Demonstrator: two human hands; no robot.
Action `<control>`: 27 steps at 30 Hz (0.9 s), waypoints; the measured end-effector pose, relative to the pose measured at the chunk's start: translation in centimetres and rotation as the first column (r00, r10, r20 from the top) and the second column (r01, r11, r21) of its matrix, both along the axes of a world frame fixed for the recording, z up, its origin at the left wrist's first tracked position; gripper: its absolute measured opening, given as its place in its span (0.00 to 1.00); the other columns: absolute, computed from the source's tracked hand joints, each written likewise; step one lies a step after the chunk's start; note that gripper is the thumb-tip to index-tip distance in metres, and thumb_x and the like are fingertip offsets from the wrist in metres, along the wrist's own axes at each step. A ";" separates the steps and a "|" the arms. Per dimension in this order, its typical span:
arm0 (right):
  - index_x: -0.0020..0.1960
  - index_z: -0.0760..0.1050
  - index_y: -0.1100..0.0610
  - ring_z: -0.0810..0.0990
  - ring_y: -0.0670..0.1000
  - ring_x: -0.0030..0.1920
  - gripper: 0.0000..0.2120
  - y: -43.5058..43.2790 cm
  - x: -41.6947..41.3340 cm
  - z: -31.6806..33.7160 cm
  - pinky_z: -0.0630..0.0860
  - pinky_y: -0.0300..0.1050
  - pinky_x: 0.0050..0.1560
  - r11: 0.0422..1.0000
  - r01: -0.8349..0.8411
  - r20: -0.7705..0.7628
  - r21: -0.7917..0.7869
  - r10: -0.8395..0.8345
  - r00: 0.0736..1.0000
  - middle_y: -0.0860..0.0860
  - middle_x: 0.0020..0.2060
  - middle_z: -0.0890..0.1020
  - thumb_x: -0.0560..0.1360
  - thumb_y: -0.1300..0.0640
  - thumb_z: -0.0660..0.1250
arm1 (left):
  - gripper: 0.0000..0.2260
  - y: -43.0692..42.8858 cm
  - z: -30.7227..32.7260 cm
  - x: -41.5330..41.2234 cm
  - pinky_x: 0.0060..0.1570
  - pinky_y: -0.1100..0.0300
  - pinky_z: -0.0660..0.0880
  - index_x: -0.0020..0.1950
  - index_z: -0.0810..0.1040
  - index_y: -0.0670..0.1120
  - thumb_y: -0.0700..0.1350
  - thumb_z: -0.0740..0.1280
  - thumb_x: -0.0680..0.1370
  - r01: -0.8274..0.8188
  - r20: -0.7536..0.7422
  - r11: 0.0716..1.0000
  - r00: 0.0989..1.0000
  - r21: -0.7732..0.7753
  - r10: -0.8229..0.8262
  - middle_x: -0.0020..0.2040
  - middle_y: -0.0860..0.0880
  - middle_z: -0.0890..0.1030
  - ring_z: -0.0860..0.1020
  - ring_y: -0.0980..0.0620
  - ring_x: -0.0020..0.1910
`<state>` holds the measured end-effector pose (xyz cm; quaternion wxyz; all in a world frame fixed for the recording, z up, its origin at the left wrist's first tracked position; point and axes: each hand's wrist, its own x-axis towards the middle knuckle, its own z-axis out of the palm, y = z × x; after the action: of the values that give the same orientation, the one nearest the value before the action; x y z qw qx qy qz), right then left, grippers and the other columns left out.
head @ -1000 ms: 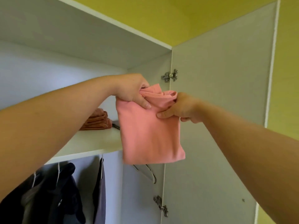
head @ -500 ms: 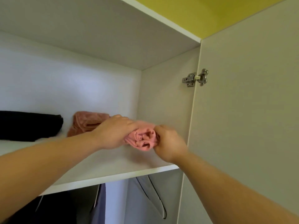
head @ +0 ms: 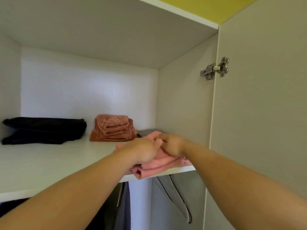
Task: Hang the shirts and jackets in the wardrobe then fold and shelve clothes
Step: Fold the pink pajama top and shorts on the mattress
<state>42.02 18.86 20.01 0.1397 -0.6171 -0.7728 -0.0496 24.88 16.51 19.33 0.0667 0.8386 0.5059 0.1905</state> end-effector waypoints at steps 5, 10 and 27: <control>0.79 0.58 0.55 0.57 0.57 0.78 0.25 2.3 0.7 -1.6 0.56 0.57 0.77 0.953 0.291 0.287 -0.087 -0.256 0.923 0.55 0.79 0.57 0.85 0.49 0.45 | 0.27 3.2 -2.6 0.5 0.76 0.39 0.45 0.81 0.54 0.54 0.63 0.46 0.84 -0.058 -0.273 0.995 0.961 -0.081 0.034 0.81 0.49 0.57 0.55 0.44 0.79; 0.74 0.66 0.60 0.69 0.58 0.71 0.23 3.1 -0.3 0.1 0.64 0.49 0.71 0.953 0.296 0.148 -0.068 -0.284 0.947 0.59 0.73 0.69 0.81 0.55 0.56 | 0.30 5.3 -2.4 1.0 0.76 0.43 0.51 0.81 0.55 0.54 0.66 0.45 0.82 -0.049 -0.243 0.988 0.970 -0.148 0.011 0.81 0.48 0.59 0.59 0.45 0.78; 0.81 0.49 0.53 0.49 0.53 0.80 0.33 7.5 2.5 -2.0 0.48 0.55 0.78 0.955 0.280 0.032 -0.096 -0.278 0.960 0.49 0.81 0.48 0.82 0.40 0.51 | 0.32 8.8 -3.0 4.6 0.76 0.40 0.47 0.81 0.52 0.43 0.60 0.42 0.81 -0.330 -0.218 0.943 0.923 -0.032 0.316 0.82 0.43 0.50 0.49 0.40 0.80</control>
<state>44.48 26.38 18.02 0.0933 -0.7256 -0.6808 -0.0356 29.48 25.31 16.37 0.0093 0.7563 0.6476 0.0923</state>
